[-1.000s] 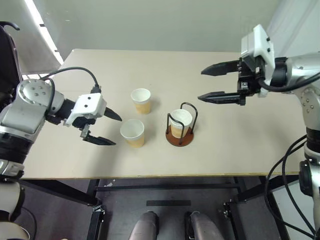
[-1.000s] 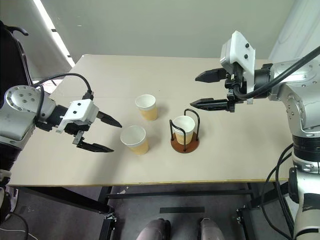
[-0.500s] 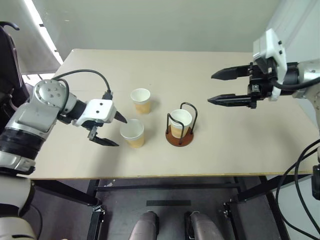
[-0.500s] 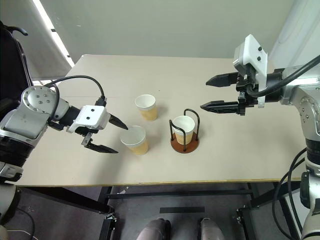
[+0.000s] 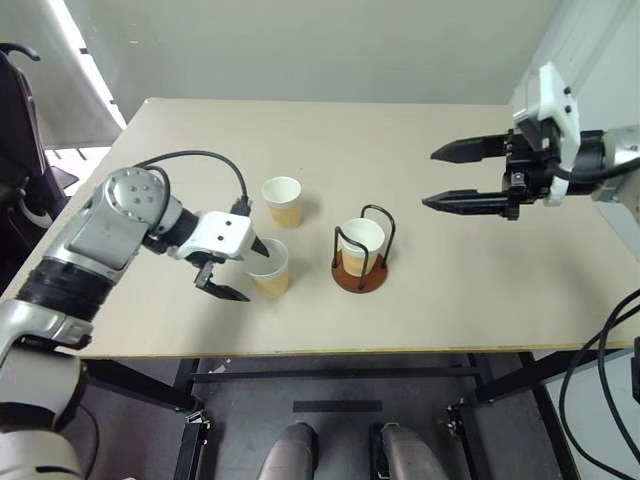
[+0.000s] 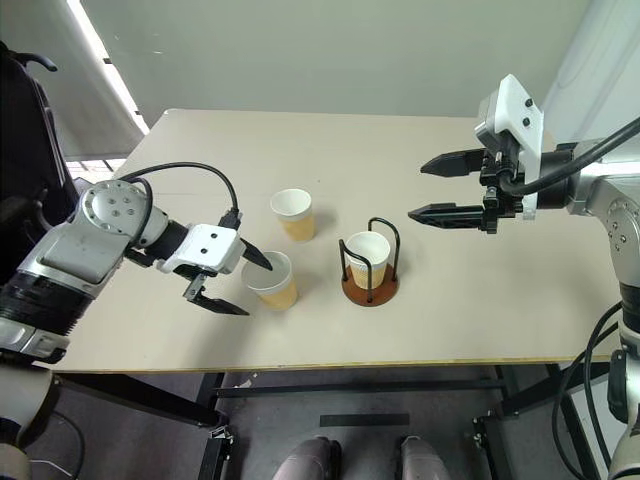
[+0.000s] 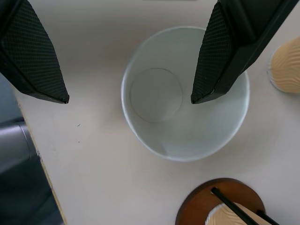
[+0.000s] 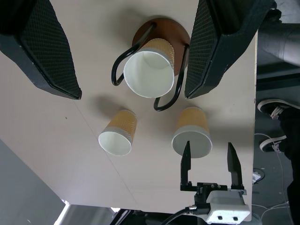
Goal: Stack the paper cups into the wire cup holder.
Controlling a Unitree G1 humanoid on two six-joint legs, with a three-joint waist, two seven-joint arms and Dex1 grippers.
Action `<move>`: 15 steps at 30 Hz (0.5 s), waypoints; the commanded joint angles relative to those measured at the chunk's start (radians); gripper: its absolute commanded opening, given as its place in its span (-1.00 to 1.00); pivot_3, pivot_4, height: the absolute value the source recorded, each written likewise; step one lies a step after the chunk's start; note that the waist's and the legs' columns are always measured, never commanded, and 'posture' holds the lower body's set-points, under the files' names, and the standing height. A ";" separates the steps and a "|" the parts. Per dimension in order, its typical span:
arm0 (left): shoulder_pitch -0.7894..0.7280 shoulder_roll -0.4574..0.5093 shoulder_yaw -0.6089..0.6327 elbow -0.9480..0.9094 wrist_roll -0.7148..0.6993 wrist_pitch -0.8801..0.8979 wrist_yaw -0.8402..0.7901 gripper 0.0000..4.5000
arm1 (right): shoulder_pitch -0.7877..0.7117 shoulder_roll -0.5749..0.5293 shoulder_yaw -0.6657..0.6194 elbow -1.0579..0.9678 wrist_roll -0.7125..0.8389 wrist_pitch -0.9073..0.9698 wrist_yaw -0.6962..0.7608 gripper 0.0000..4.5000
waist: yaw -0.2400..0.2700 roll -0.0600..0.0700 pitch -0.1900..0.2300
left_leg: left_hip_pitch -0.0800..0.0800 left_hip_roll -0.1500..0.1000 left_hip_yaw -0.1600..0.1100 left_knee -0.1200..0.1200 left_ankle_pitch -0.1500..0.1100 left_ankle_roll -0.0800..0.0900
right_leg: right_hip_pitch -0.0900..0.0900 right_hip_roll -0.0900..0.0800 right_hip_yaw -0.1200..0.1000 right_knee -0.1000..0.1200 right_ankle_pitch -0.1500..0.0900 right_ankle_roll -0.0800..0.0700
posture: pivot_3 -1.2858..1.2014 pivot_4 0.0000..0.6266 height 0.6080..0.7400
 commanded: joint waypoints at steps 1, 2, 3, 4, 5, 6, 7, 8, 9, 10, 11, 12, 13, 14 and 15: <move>-0.022 -0.015 0.039 0.020 0.044 -0.039 -0.022 1.00 | 0.001 -0.022 -0.043 -0.032 0.018 -0.002 -0.011 0.57 | 0.000 0.000 0.000 | 0.000 0.000 0.000 0.000 0.000 0.000 | 0.000 0.000 0.000 0.000 0.000 0.000 | 0.03 -0.52 1.00; -0.024 -0.025 0.043 0.028 0.051 -0.042 -0.017 0.92 | 0.003 -0.022 -0.043 -0.034 0.019 -0.002 -0.013 0.58 | 0.000 0.000 0.000 | 0.000 0.000 0.000 0.000 0.000 0.000 | 0.000 0.000 0.000 0.000 0.000 0.000 | 0.03 -0.52 1.00; -0.025 -0.034 0.047 0.034 0.058 -0.043 -0.014 0.83 | 0.005 -0.023 -0.043 -0.035 0.019 -0.003 -0.014 0.59 | 0.000 0.000 0.000 | 0.000 0.000 0.000 0.000 0.000 0.000 | 0.000 0.000 0.000 0.000 0.000 0.000 | 0.03 -0.52 1.00; -0.026 -0.041 0.051 0.039 0.065 -0.046 -0.009 0.74 | 0.006 -0.023 -0.043 -0.036 0.019 -0.003 -0.015 0.59 | 0.000 0.000 0.000 | 0.000 0.000 0.000 0.000 0.000 0.000 | 0.000 0.000 0.000 0.000 0.000 0.000 | 0.03 -0.52 1.00; -0.027 -0.049 0.056 0.043 0.072 -0.053 -0.004 0.58 | 0.008 -0.024 -0.042 -0.036 0.020 -0.005 -0.015 0.59 | 0.000 0.000 0.000 | 0.000 0.000 0.000 0.000 0.000 0.000 | 0.000 0.000 0.000 0.000 0.000 0.000 | 0.03 -0.52 1.00; -0.027 -0.056 0.061 0.046 0.076 -0.055 -0.001 0.44 | 0.010 -0.025 -0.041 -0.036 0.019 -0.007 -0.016 0.59 | 0.000 0.000 0.000 | 0.000 0.000 0.000 0.000 0.000 0.000 | 0.000 0.000 0.000 0.000 0.000 0.000 | 0.03 -0.52 1.00; -0.026 -0.063 0.067 0.047 0.078 -0.064 -0.001 0.27 | 0.013 -0.027 -0.040 -0.035 0.018 -0.010 -0.016 0.59 | 0.000 0.000 0.000 | 0.000 0.000 0.000 0.001 0.000 0.000 | 0.000 0.000 0.000 0.000 0.000 0.000 | 0.03 -0.52 1.00; -0.026 -0.068 0.072 0.048 0.081 -0.069 -0.003 0.11 | 0.017 -0.030 -0.038 -0.034 0.016 -0.012 -0.016 0.59 | 0.000 0.000 0.000 | 0.000 0.000 0.000 0.001 0.000 0.000 | 0.000 0.000 0.000 0.000 0.000 0.001 | 0.03 -0.52 1.00; -0.027 -0.073 0.078 0.049 0.081 -0.072 -0.005 -0.05 | 0.021 -0.035 -0.035 -0.034 0.013 -0.014 -0.013 0.59 | 0.000 0.000 0.000 | 0.000 0.000 0.000 0.001 0.000 0.000 | 0.000 0.000 0.000 0.000 0.001 0.001 | 0.03 -0.52 1.00; -0.030 -0.077 0.082 0.051 0.082 -0.073 -0.007 -0.21 | 0.025 -0.039 -0.033 -0.034 0.011 -0.016 -0.011 0.59 | 0.000 0.000 0.000 | 0.000 0.000 0.000 0.001 0.000 0.000 | 0.000 0.000 0.000 0.000 0.001 0.002 | 0.03 -0.52 1.00; -0.036 -0.082 0.087 0.054 0.082 -0.073 -0.007 -0.37 | 0.028 -0.045 -0.030 -0.034 0.012 -0.014 -0.006 0.59 | 0.001 0.000 0.000 | 0.000 0.000 0.000 0.001 0.000 0.000 | 0.000 0.000 0.000 0.000 0.001 0.002 | 0.03 -0.52 1.00; -0.043 -0.086 0.091 0.060 0.083 -0.072 -0.009 -0.53 | 0.030 -0.050 -0.028 -0.034 0.012 -0.016 -0.001 0.59 | 0.001 0.000 0.000 | 0.000 0.000 0.000 0.001 0.000 0.000 | 0.000 0.000 0.000 0.000 0.002 0.003 | 0.03 -0.52 1.00; -0.053 -0.089 0.094 0.068 0.084 -0.071 -0.014 -0.71 | 0.031 -0.057 -0.024 -0.031 0.010 -0.019 0.005 0.59 | 0.001 0.000 0.000 | 0.000 0.000 0.000 0.001 0.000 0.000 | 0.000 0.000 0.000 0.000 0.002 0.003 | 0.03 -0.52 1.00; -0.062 -0.091 0.098 0.076 0.085 -0.071 -0.019 -0.85 | 0.032 -0.063 -0.020 -0.026 0.007 -0.023 0.012 0.59 | 0.001 0.000 0.000 | 0.000 0.000 0.000 0.001 0.000 0.000 | 0.000 0.000 0.000 0.000 0.003 0.004 | 0.03 -0.52 1.00; -0.074 -0.094 0.102 0.085 0.082 -0.064 -0.025 -1.00 | 0.032 -0.069 -0.016 -0.020 0.001 -0.030 0.019 0.59 | 0.001 0.000 0.000 | 0.000 0.000 0.000 0.001 0.000 0.000 | 0.000 0.000 0.000 0.000 0.004 0.007 | 0.03 -0.52 1.00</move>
